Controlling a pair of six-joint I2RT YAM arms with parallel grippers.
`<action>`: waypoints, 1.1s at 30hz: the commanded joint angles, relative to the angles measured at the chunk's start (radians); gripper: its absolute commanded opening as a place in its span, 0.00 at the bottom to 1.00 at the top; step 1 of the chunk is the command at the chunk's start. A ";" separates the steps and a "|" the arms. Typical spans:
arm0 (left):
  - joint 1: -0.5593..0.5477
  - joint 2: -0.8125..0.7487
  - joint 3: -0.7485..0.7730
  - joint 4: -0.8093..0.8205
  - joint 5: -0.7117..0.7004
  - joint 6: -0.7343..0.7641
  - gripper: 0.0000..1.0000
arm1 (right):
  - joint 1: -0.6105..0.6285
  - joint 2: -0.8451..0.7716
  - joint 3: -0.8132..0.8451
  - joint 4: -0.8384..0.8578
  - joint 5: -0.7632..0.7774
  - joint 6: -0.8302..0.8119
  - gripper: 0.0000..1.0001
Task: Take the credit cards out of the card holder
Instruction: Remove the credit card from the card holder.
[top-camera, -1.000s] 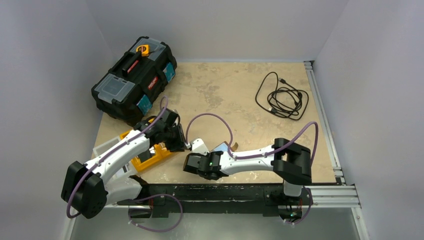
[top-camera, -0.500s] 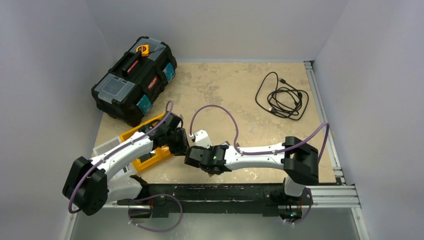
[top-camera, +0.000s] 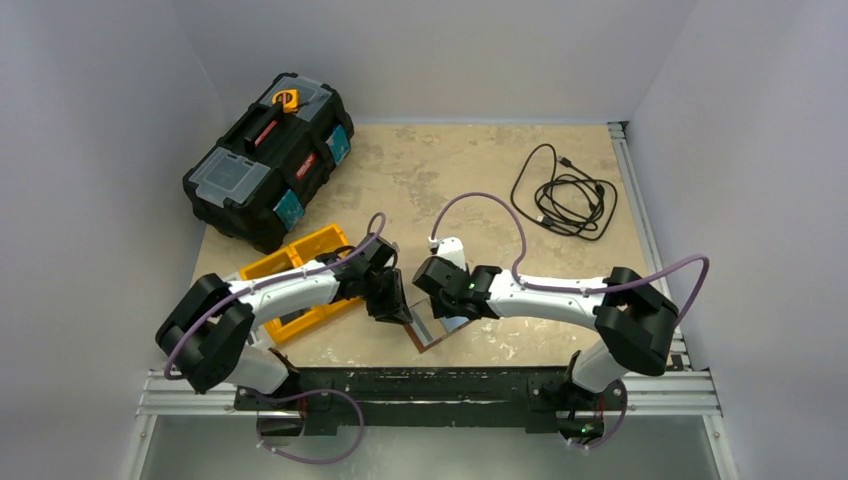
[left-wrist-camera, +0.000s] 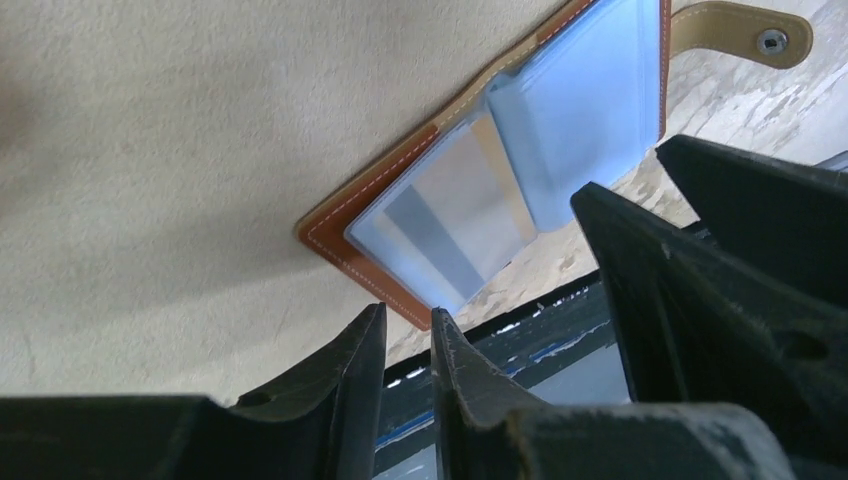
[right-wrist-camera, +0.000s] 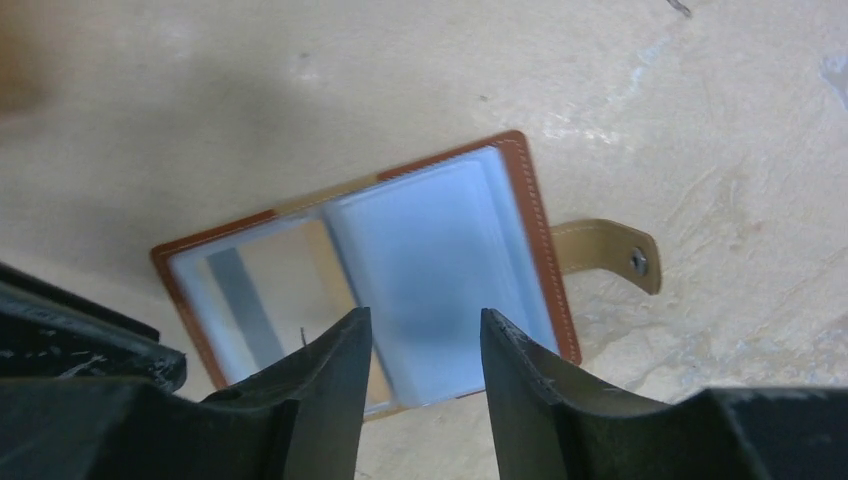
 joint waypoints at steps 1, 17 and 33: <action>-0.011 0.028 -0.004 0.089 0.023 -0.033 0.24 | -0.056 -0.045 -0.058 0.071 -0.032 0.004 0.46; -0.014 0.092 -0.043 0.192 0.035 -0.048 0.35 | -0.177 -0.041 -0.161 0.182 -0.084 0.021 0.46; -0.014 0.048 -0.023 0.188 0.044 -0.058 0.35 | -0.186 -0.057 -0.267 0.274 -0.252 0.033 0.31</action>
